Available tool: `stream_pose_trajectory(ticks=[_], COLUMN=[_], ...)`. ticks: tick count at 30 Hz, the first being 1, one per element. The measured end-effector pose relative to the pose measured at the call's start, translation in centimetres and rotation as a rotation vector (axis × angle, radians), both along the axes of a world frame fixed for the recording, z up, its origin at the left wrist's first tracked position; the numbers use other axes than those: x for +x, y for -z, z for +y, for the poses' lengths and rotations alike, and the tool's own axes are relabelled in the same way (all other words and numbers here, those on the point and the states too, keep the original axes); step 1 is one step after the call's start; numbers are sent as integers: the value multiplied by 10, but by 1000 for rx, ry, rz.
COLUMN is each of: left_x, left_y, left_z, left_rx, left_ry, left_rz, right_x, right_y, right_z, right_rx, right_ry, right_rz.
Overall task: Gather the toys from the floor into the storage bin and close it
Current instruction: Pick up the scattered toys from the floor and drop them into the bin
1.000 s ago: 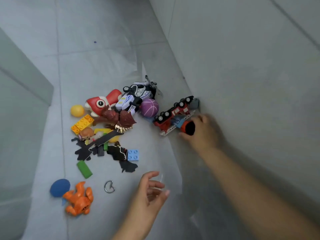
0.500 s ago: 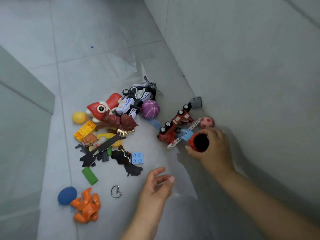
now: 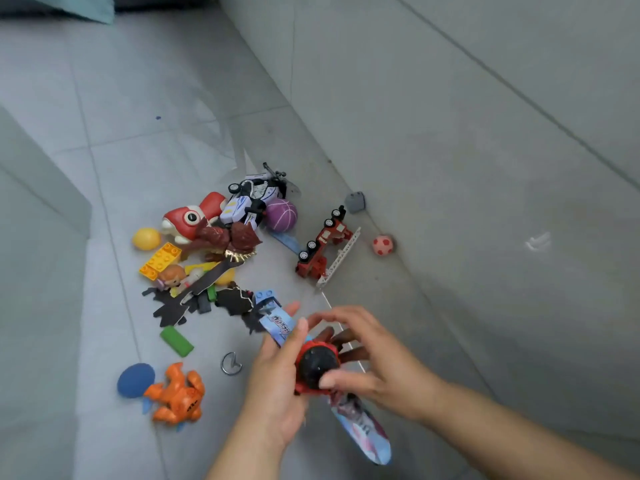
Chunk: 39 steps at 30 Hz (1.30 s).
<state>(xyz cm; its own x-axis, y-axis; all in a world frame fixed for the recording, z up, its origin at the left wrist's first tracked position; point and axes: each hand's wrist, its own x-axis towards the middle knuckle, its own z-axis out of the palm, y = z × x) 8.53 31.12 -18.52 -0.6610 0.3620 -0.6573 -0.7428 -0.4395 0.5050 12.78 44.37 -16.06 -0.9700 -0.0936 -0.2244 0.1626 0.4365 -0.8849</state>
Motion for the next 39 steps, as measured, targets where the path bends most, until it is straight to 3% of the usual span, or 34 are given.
stream_pose_trajectory(ticks=[2, 5, 8, 11, 14, 17, 19, 22, 26, 31, 35, 39], left_x=[-7, -14, -16, -14, -8, -6, -9, -15, -18, -23, -27, -30], left_y=[4, 4, 7, 11, 17, 17, 16, 6, -17, -63, -115, -167], left_z=[-21, -49, -67, -74, -75, -72, -69, -63, -60, -83, -111, -154], left_rx=[-52, -90, -101, -101, -138, -141, -133, -79, 37, 14, -7, -94], left_ry=[-49, -66, -124, -173, -178, -172, -156, -105, -36, -86, -279, -503], left_rz=[21, 31, 33, 4, -4, -7, -9, 3, 141, 350, 572, 680], right_x=[-25, -69, -99, -110, -107, -88, -69, -43, -32, -33, -41, -50], right_y=[12, 42, 70, 87, 90, 75, 57, 23, -24, -77, -121, -165], right_z=[10, 23, 13, 3, 10, 15, 9, -12, -37, -60, -93, -142], right_rx=[62, 346, 400, 431, 368, 111, -32, -99, 121, 316, 14, -329], right_ry=[147, 277, 357, 465, 573, 654, 584, 283, -85, -224, -260, -369], right_rz=[24, -65, -229, -160, -90, -89, -65, 38, 207, 372, 371, 363])
